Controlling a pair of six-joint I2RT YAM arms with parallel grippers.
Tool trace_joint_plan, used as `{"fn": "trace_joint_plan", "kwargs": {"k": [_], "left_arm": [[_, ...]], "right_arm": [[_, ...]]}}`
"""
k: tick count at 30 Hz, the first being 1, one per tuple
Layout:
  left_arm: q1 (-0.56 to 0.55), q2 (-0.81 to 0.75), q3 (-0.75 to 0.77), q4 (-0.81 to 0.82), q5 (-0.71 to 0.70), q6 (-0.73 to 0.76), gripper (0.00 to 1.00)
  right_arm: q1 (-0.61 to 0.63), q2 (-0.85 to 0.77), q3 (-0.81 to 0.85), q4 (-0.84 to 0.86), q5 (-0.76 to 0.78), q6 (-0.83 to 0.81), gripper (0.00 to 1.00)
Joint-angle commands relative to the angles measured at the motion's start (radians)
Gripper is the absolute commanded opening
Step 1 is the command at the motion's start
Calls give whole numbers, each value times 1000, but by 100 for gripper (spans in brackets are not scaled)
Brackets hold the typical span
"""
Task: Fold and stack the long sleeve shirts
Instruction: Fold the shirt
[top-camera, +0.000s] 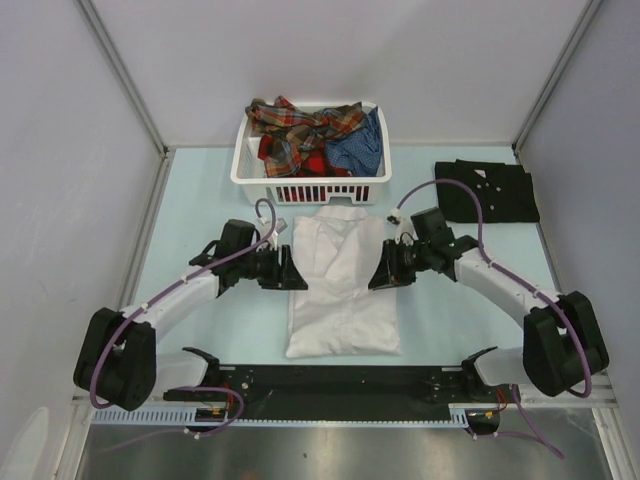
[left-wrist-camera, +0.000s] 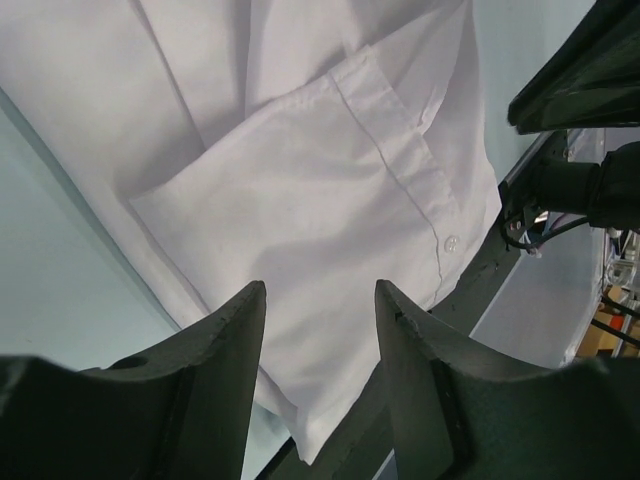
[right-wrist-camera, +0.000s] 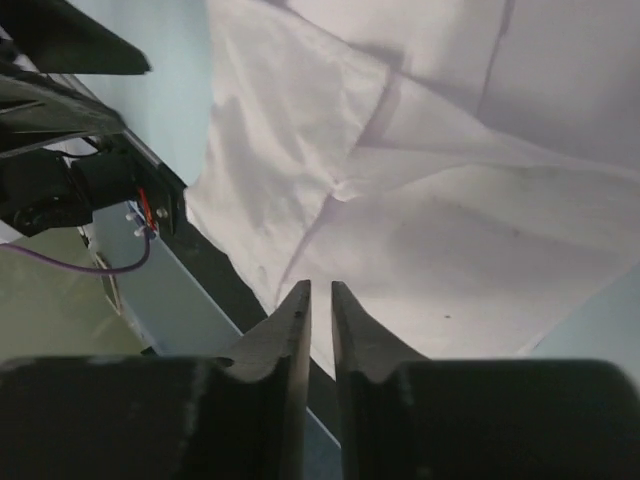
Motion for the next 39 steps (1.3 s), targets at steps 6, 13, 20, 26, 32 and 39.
{"fn": "trace_joint_plan", "kwargs": {"k": [6,13,20,26,32,39], "left_arm": [[-12,-79,-66,31,7,-45,54],[-12,-148,-121,51,-10,-59,55],[-10,-168,-144,71,-10,-70,56],[-21,-175,-155,84,-8,-73,56],[-41,-185,-167,85,-19,-71,57],[-52,-193,-180,82,-37,-76,58]], "right_arm": [[58,151,-105,241,5,156,9],[83,214,-84,286,22,191,10],[111,246,-77,343,33,262,11],[111,281,-88,398,33,346,15],[103,343,-100,530,-5,510,32],[77,370,-94,645,-38,613,62]]}}
